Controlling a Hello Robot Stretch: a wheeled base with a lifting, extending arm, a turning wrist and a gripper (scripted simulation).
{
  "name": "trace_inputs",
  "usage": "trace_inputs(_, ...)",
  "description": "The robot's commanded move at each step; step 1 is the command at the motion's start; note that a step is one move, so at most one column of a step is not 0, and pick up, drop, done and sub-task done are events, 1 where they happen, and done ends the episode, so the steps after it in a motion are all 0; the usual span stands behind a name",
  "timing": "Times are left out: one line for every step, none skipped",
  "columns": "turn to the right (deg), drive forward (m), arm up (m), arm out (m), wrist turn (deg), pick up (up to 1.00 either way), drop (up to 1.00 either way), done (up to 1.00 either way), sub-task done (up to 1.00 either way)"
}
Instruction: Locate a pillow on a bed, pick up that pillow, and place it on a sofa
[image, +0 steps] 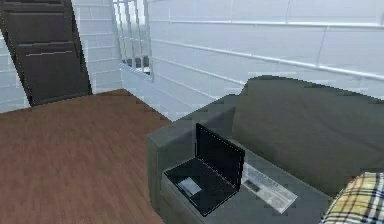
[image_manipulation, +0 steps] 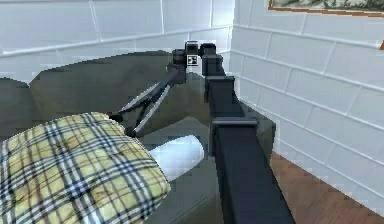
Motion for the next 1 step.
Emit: trace_inputs(0.0, 0.00, 0.00, 0.00, 39.0, 0.00, 0.00, 0.00, 0.00)
